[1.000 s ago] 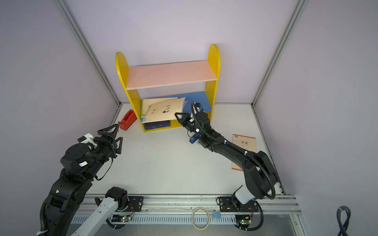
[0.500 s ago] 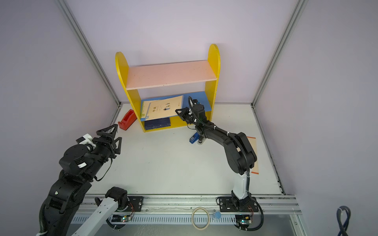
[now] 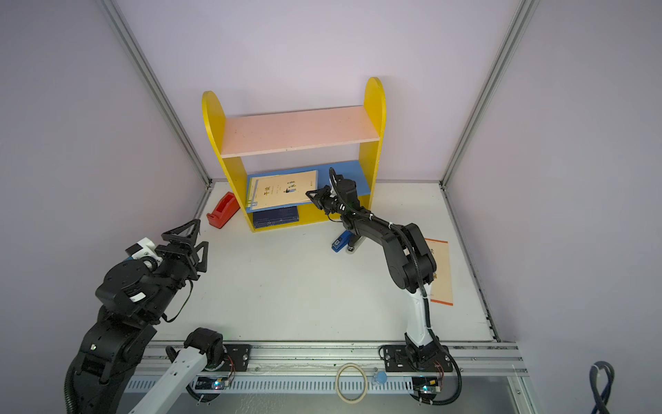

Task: Stacking books/files
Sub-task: Place the book on the bookshelf.

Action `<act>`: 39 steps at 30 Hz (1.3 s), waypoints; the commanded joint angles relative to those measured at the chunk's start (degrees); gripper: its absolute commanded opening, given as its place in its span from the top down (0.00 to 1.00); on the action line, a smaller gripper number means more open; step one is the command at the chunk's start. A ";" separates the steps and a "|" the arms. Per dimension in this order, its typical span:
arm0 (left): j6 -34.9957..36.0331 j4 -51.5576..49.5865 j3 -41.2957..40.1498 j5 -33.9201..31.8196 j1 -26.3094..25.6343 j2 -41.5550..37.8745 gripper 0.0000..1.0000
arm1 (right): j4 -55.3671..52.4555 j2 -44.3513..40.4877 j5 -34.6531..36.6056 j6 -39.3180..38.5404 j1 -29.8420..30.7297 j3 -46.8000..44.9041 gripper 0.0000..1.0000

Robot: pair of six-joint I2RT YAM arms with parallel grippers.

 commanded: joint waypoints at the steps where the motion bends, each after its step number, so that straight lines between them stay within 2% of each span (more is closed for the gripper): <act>1: 0.67 0.68 0.17 -0.31 0.03 0.20 0.16 | -1.89 1.86 -1.75 0.63 -0.36 3.22 1.00; 8: 0.64 0.77 0.16 -0.29 0.04 0.33 0.16 | -8.07 6.18 -2.27 -0.68 -0.40 9.68 1.00; 16: 0.76 0.77 0.08 -0.52 0.02 0.62 0.16 | -13.32 5.98 -0.08 -4.05 -0.36 11.39 1.00; 23: 0.60 0.88 0.08 -0.02 0.06 1.16 0.16 | -22.47 6.21 3.08 -9.11 0.26 14.97 1.00; 34: 0.75 0.84 0.14 -0.02 0.08 0.75 0.16 | -30.97 10.78 1.94 -11.34 1.14 24.64 1.00; 35: 0.69 0.76 0.16 -0.12 0.09 0.71 0.16 | -31.53 10.58 2.57 -11.77 1.13 24.71 0.98; 39: 0.69 0.76 0.23 -0.12 0.10 0.51 0.16 | -37.02 9.10 6.39 -15.49 1.11 26.42 0.78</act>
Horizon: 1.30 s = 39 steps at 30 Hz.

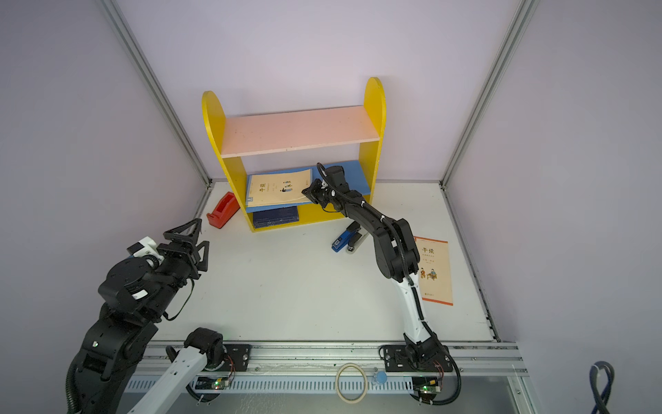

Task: Stacking books/files
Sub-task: Place the book on the bookshelf.

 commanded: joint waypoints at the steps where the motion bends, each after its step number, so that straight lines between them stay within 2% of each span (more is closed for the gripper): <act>1: 0.72 0.74 0.25 0.06 0.13 -0.17 0.16 | -6.59 -1.64 4.32 -4.77 0.09 2.09 0.73; 7: 0.75 0.69 0.18 -0.21 0.09 -0.57 0.16 | -15.65 -3.83 12.48 -9.57 0.00 5.10 0.59; 15: 0.65 0.97 0.08 0.42 0.08 -0.06 0.15 | -18.01 -5.32 21.16 -11.09 -0.01 4.10 0.58; 18: 0.63 0.99 0.08 0.50 0.12 0.00 0.15 | -15.24 -4.03 19.73 -11.52 -0.07 3.99 0.57; 25: 0.85 0.72 0.27 -0.31 0.09 -0.52 0.15 | -16.08 2.85 17.44 -10.47 0.00 10.64 0.58; 33: 1.26 0.46 0.35 -1.59 0.10 -1.31 0.15 | -19.28 10.85 12.82 -9.30 0.47 21.77 0.60; 39: 1.18 0.53 0.30 -1.50 0.10 -1.14 0.15 | -25.72 17.02 11.65 -10.38 1.18 33.35 0.60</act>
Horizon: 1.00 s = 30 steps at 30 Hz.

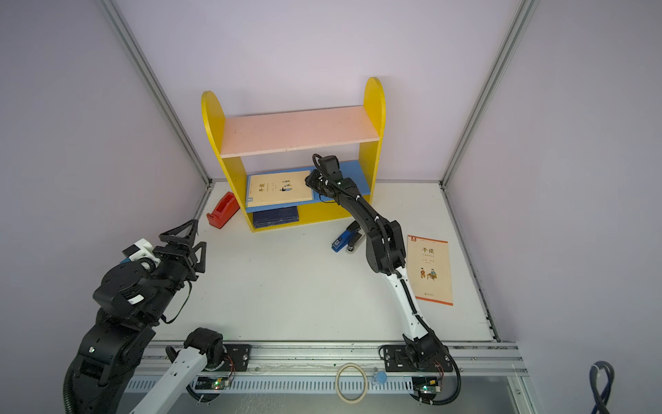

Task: Stacking books/files
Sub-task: Place the book on the bookshelf.

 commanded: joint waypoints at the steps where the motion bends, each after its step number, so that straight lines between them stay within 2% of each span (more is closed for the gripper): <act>1: 0.81 0.53 0.23 -0.71 0.02 0.22 0.15 | -8.02 2.78 -3.33 -0.28 0.67 4.25 0.60; 9: 0.75 0.68 0.30 -0.36 0.04 0.54 0.15 | -8.72 4.36 -3.13 -1.57 0.72 6.68 0.58; 18: 0.60 0.75 0.17 -0.05 0.07 0.71 0.15 | -6.72 6.43 -6.99 -4.11 0.57 8.27 0.55; 25: 0.67 0.80 0.16 0.30 0.05 1.01 0.15 | -3.42 7.15 -13.64 -5.02 1.21 8.18 0.63; 28: 0.59 0.81 0.20 0.34 0.11 1.18 0.15 | -3.77 6.63 -13.44 -5.80 1.60 8.12 0.64; 30: 0.58 0.84 0.15 0.48 0.10 1.18 0.15 | -5.46 5.68 -10.85 -6.24 1.56 7.74 0.63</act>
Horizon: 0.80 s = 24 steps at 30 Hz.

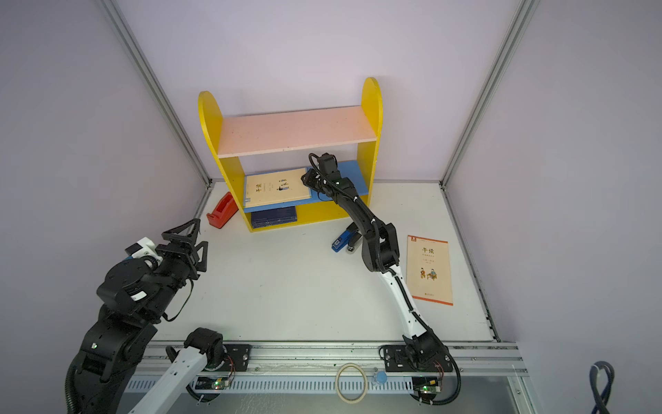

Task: Stacking books/files
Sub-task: Place the book on the bookshelf.

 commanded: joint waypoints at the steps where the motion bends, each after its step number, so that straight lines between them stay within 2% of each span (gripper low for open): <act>1: 0.55 0.83 0.13 0.27 0.07 0.15 0.15 | -6.98 -0.90 -4.41 -0.92 1.33 -0.71 0.62; 8: 0.63 0.87 0.25 0.05 0.04 -0.32 0.14 | -8.16 -8.05 4.75 -1.42 0.43 -7.92 0.57; 12: 0.81 1.06 0.25 0.33 0.07 -0.17 0.14 | -5.76 -13.39 6.87 -2.83 0.35 -13.37 0.53; 18: 0.78 1.16 0.24 0.64 0.09 -0.15 0.15 | -6.18 -17.61 8.24 -3.48 0.48 -16.50 0.51; 24: 0.83 1.34 0.09 0.76 0.07 -0.01 0.14 | 6.89 -24.92 7.25 1.03 1.56 -34.28 0.53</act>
